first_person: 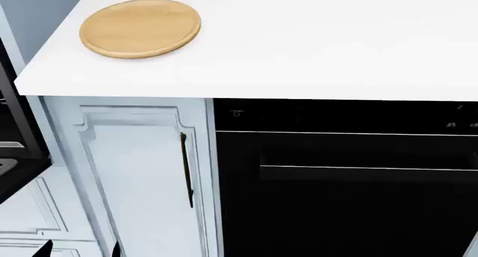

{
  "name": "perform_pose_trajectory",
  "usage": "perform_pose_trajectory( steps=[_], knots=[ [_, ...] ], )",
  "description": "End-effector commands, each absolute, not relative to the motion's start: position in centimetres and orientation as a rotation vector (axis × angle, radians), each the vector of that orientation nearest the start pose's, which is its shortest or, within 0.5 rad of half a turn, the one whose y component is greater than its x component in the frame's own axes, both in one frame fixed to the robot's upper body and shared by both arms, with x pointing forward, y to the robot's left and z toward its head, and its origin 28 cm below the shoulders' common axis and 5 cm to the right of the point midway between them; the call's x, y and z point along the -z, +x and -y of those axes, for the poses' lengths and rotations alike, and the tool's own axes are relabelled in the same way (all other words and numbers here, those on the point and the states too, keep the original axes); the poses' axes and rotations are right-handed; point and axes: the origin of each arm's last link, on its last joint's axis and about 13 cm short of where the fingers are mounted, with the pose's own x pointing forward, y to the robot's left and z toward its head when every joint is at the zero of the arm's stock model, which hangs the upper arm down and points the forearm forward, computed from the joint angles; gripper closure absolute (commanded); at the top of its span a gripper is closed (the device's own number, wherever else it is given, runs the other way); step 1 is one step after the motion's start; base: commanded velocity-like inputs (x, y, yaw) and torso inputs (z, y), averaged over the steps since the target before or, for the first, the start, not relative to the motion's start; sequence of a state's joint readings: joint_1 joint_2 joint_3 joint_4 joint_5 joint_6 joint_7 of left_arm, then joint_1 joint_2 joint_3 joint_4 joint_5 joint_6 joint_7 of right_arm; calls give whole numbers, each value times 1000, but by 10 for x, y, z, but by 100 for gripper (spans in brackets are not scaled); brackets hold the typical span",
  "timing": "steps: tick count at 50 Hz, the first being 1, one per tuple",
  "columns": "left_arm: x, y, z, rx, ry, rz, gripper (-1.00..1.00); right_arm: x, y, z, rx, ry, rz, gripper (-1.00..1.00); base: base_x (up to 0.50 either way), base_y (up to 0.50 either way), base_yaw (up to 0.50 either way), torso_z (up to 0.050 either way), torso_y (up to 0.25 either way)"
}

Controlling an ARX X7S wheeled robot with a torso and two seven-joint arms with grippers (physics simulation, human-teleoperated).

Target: Pick the fish from the top rack in the oven and place it on the plate on the counter.

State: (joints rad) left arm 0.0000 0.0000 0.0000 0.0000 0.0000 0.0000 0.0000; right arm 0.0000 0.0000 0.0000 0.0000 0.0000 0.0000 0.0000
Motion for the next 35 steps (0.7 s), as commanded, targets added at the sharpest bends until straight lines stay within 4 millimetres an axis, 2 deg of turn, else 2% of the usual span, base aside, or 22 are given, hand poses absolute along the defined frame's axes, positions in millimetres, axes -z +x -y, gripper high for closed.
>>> perform_pose_trajectory(
  steps=[1, 18, 22, 24, 27, 30, 31, 33, 34, 35],
  knots=[
    [-14, 209, -205, -2, 9, 1, -100, -11, 210, 95, -10, -24, 5, -100, 0, 0, 0, 0, 0],
    [-15, 207, -204, -22, 105, -38, -100, -17, 206, 98, 33, -21, -32, -100, 0, 0, 0, 0, 0],
    [-29, 209, -206, -4, 70, -2, -100, -37, 203, 99, 20, -42, 34, -100, 0, 0, 0, 0, 0],
    [-51, 215, -209, -29, 35, 39, -100, -65, 205, 102, 38, -25, 88, -100, 0, 0, 0, 0, 0],
    [-102, 228, -214, -34, 86, 196, -100, -124, 210, 105, 24, -27, 223, -100, 0, 0, 0, 0, 0],
    [-153, 236, -221, -85, 107, 299, -100, -171, 214, 109, 42, -16, 307, -100, 0, 0, 0, 0, 0],
    [-177, 235, -223, -90, 75, 338, -100, -187, 216, 111, 52, -5, 327, -100, 0, 0, 0, 0, 0],
    [-217, 233, -226, -125, 68, 402, -100, -212, 217, 113, 68, 10, 349, -100, 0, 0, 0, 0, 0],
    [-225, 232, -227, -130, 64, 419, -100, -218, 217, 113, 71, 16, 357, -100, 0, 0, 0, 0, 0],
    [-243, 230, -227, -158, 66, 449, -100, -232, 216, 113, 56, 40, 391, -100, 0, 0, 0, 0, 0]
  ],
)
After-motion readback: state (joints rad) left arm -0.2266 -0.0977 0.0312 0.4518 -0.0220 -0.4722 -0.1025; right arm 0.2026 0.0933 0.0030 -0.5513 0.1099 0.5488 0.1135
